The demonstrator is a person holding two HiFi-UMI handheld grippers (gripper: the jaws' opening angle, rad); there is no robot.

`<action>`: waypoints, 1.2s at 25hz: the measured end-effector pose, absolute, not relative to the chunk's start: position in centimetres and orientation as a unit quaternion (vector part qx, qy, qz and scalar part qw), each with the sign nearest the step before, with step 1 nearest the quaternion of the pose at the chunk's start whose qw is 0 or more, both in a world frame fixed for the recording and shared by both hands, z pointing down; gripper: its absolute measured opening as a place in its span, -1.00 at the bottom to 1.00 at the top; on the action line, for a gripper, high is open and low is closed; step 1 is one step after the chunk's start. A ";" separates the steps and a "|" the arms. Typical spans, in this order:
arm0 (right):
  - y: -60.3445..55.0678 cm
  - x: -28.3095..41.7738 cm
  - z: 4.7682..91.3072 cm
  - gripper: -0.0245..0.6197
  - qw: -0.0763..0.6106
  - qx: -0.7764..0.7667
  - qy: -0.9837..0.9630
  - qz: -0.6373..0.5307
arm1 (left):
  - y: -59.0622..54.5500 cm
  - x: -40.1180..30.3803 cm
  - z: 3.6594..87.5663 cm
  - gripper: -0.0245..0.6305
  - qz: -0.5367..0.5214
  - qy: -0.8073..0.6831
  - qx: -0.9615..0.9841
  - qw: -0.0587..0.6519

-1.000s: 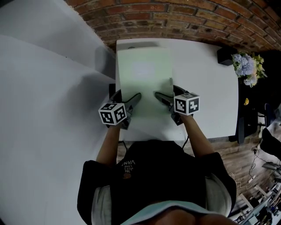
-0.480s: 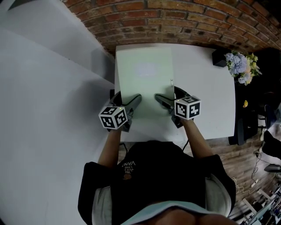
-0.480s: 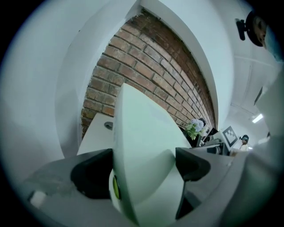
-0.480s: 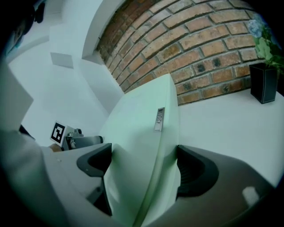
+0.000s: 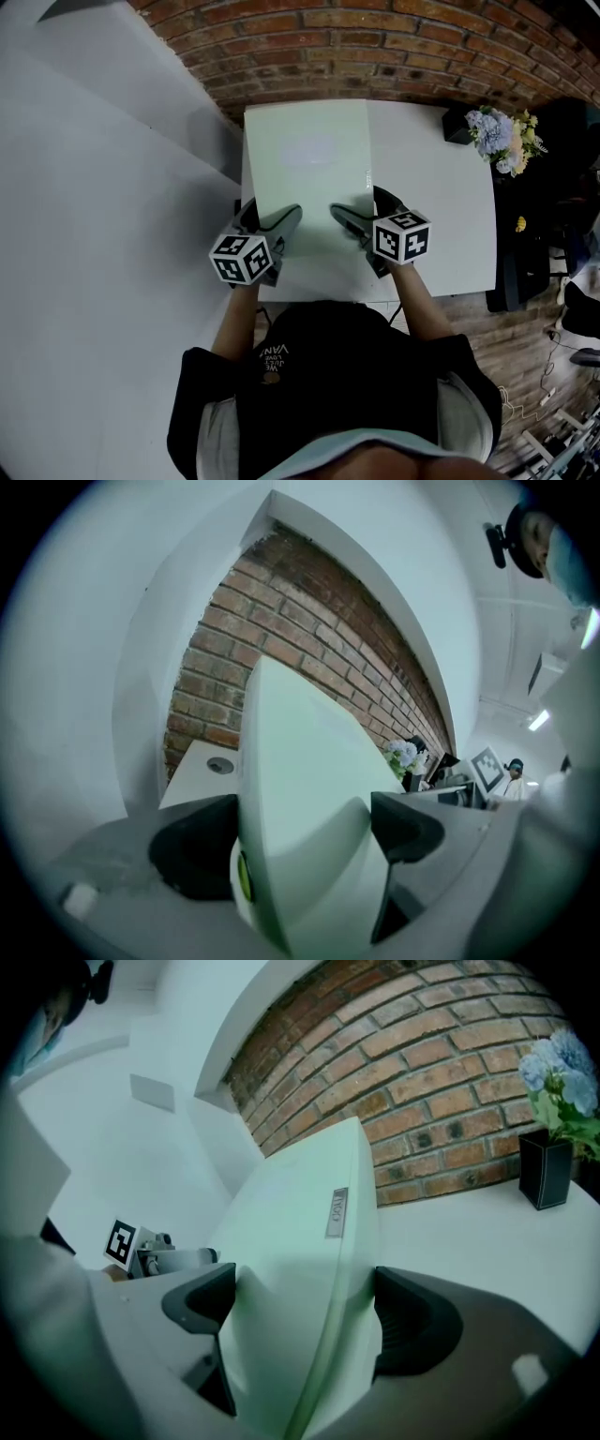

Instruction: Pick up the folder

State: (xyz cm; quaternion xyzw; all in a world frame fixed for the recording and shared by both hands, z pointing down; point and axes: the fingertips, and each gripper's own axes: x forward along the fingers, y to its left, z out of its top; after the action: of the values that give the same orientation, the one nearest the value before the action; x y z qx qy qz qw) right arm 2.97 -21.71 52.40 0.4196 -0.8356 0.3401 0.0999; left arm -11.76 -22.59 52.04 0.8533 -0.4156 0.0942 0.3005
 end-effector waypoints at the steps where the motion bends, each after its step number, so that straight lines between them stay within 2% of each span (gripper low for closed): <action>1: -21.6 3.2 51.9 0.49 0.096 0.421 -0.837 0.337 | -22.4 -11.5 51.6 0.44 0.092 -0.416 0.855 0.295; 14: -19.3 6.1 46.9 0.50 0.059 0.447 -0.846 0.286 | -20.3 -8.5 46.5 0.44 0.066 -0.410 0.879 0.234; 30: -16.2 10.5 44.7 0.50 0.040 0.480 -0.840 0.249 | -18.2 -4.0 44.0 0.44 0.054 -0.382 0.904 0.181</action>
State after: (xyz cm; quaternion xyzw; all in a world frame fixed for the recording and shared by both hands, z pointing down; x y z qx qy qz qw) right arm 10.50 -16.16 44.73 0.4800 -0.8404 0.2486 0.0398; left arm -3.97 -18.16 43.97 0.9045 -0.3824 0.0538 0.1811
